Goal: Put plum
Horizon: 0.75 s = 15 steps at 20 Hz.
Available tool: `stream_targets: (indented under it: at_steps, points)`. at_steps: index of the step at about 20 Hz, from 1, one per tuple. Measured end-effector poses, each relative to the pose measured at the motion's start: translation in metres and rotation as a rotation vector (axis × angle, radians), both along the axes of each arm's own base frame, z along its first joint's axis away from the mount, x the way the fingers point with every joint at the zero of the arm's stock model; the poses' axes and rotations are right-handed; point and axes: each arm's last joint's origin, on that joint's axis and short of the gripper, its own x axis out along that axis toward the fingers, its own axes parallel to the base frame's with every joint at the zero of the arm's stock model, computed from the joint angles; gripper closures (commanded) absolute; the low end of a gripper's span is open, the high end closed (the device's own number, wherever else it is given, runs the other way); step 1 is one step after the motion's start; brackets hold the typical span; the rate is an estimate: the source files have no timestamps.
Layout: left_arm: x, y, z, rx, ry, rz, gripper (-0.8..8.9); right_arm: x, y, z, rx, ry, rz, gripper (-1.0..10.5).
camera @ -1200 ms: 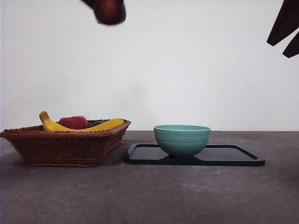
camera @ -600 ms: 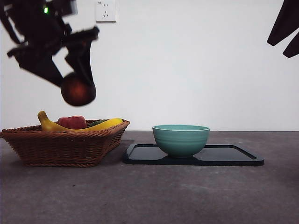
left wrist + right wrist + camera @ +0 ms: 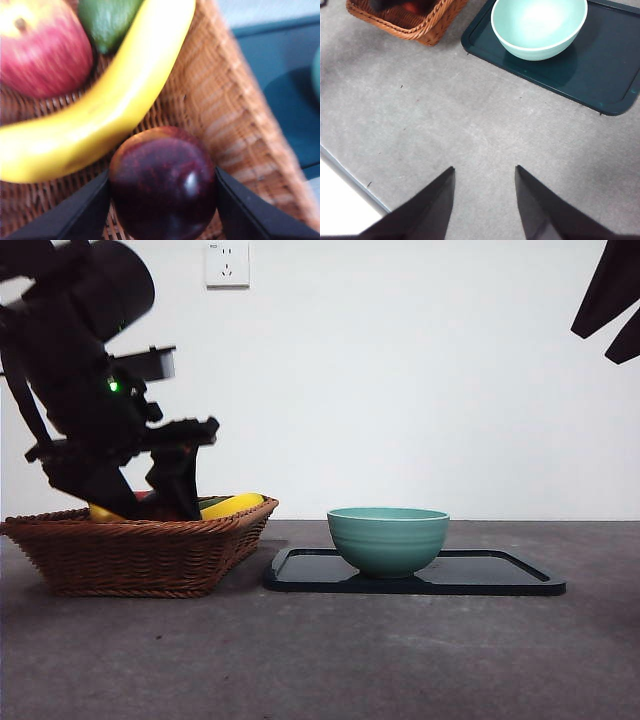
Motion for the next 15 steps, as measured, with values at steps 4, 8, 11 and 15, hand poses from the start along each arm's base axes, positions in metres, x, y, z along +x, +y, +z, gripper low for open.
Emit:
stream_targets:
  at_steps: [4,8,11,15]
  points:
    - [0.0029,-0.0012,-0.0047,0.007,-0.004,-0.008,5.66,0.0000,0.0000,0.0000,0.000,0.000,0.000,7.5]
    - [0.0035,-0.0015,-0.0079,0.015,0.007,-0.011,5.43,0.0000,0.0000,0.0000,0.000,0.000,0.000,7.5]
    - [0.0034,-0.0016,-0.0080,0.015,0.007,-0.011,4.22,0.0000,0.0000,0.0000,0.000,0.000,0.000,7.5]
    - [0.0032,-0.0018,-0.0082,0.016,0.008,-0.013,4.04,0.0000,0.0000,0.0000,0.000,0.000,0.000,7.5]
